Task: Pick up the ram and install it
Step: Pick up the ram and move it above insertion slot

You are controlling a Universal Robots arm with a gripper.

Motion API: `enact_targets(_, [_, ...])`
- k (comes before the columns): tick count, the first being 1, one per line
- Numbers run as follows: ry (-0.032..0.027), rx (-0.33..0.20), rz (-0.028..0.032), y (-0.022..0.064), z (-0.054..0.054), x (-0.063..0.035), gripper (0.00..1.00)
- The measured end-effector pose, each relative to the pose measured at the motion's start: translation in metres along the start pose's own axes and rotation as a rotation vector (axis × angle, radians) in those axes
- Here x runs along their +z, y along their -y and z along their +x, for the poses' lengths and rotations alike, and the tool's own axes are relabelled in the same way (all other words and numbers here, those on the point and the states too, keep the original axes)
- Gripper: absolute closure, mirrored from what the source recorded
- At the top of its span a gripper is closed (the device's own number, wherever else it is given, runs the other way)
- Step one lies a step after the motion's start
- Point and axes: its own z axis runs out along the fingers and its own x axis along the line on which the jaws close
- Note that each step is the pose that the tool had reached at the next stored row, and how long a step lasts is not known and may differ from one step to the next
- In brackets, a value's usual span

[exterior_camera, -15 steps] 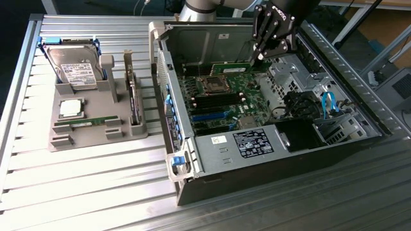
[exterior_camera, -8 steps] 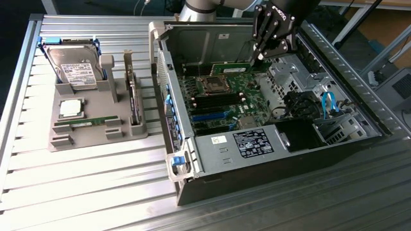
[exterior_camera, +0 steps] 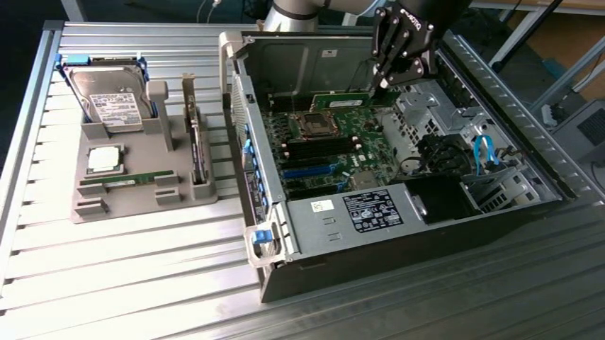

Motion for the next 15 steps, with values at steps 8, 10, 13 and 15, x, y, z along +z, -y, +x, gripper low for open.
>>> enact_targets(8, [-0.0001,0.0,-0.0001,0.0001,-0.009,0.0003,0.88])
enact_targets(10, [0.0,0.0,0.0,0.0001,-0.014,0.0005,0.88])
enact_targets(13, [0.0,0.0,0.0,0.0002,-0.02,0.0006,0.88])
enact_targets(15, [0.0,0.0,0.0,0.0002,-0.024,0.0007,0.88])
